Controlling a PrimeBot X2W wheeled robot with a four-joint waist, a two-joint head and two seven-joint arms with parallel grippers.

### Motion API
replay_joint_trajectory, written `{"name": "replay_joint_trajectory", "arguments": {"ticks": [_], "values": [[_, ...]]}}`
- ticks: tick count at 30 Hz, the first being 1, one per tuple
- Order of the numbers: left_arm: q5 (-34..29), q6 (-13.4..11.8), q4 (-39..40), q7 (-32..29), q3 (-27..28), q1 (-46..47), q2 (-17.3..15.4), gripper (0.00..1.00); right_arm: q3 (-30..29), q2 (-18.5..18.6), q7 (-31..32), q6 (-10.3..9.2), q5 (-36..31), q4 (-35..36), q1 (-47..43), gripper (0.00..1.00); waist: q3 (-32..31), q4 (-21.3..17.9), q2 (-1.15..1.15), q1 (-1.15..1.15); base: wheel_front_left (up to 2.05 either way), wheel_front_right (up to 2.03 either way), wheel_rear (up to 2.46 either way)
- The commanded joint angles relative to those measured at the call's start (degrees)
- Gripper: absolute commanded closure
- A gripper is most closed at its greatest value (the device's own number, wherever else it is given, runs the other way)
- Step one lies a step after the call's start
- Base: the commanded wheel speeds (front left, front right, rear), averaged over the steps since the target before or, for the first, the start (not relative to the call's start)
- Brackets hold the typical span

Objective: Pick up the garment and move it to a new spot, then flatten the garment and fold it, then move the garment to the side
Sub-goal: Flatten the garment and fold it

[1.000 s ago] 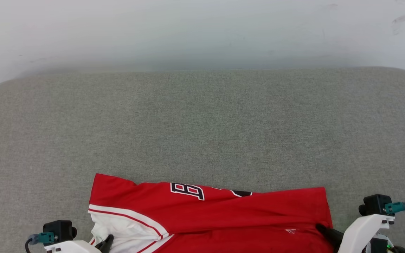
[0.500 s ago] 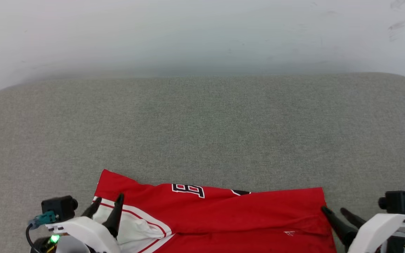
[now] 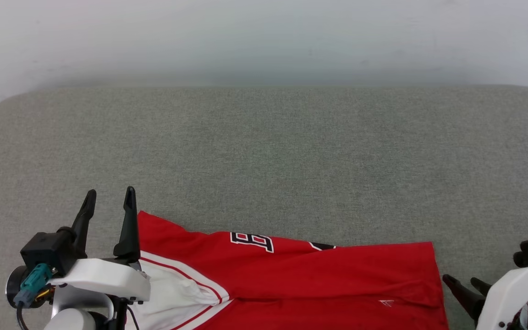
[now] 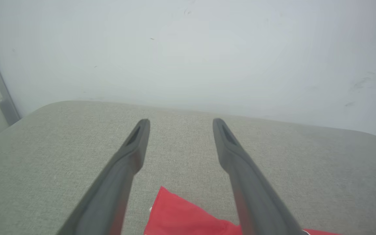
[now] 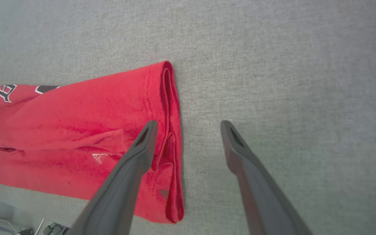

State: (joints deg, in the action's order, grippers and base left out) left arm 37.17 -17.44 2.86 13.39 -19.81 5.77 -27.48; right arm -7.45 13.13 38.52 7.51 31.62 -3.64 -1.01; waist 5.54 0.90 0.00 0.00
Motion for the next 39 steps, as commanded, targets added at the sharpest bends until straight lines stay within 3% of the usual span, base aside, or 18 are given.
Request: {"name": "replay_joint_trajectory", "arguments": {"ticks": [1,6,15,16,17,18,30,39], "values": [[-1.0,-0.8,0.6,0.4,0.0,-0.5,-0.1,0.00,0.5,-0.7,0.5,-0.05,-0.2,0.0,1.3,0.00,0.5,0.5,0.00,0.00,0.00,0.00,0.00],[-2.2,-2.2,3.2,0.7,-0.3,-0.8,0.5,0.00,2.8,-1.6,2.8,-0.05,-1.0,-2.0,2.1,0.00,1.9,1.5,0.00,0.00,0.00,0.00,0.00],[-2.4,-2.5,2.7,1.0,-0.1,-0.7,1.3,0.00,6.3,-2.8,6.9,-0.05,0.2,-8.8,1.5,0.00,3.4,2.8,0.00,0.00,0.00,0.00,0.00],[-2.5,-2.6,2.6,1.1,-0.1,-0.7,1.3,0.00,6.6,-3.0,7.1,-0.04,0.3,-8.9,1.5,0.52,3.4,2.9,0.00,0.00,0.00,0.00,0.00],[-2.6,-2.7,2.5,1.1,-0.1,-0.8,1.3,0.00,7.0,-2.9,6.8,-0.03,0.4,-8.8,1.6,0.95,3.5,2.9,0.00,0.00,0.00,0.00,0.00],[-2.6,-2.8,2.4,1.1,-0.1,-1.0,1.2,0.00,7.3,-2.9,6.5,-0.03,0.5,-8.8,1.8,1.00,3.4,2.8,0.00,0.00,0.00,0.00,0.00],[-3.3,-4.4,3.8,-0.6,-0.9,-3.4,-0.1,0.00,6.7,0.0,4.0,-0.04,0.7,-3.0,3.6,1.00,0.8,1.4,0.00,0.00,0.00,0.00,0.00],[-3.8,-5.7,5.4,-1.8,-1.1,-4.6,-0.8,0.00,0.2,1.1,4.8,-0.05,-0.8,-2.2,2.6,1.00,-0.7,-0.4,0.00,0.00,0.00,0.00,0.00]]}}
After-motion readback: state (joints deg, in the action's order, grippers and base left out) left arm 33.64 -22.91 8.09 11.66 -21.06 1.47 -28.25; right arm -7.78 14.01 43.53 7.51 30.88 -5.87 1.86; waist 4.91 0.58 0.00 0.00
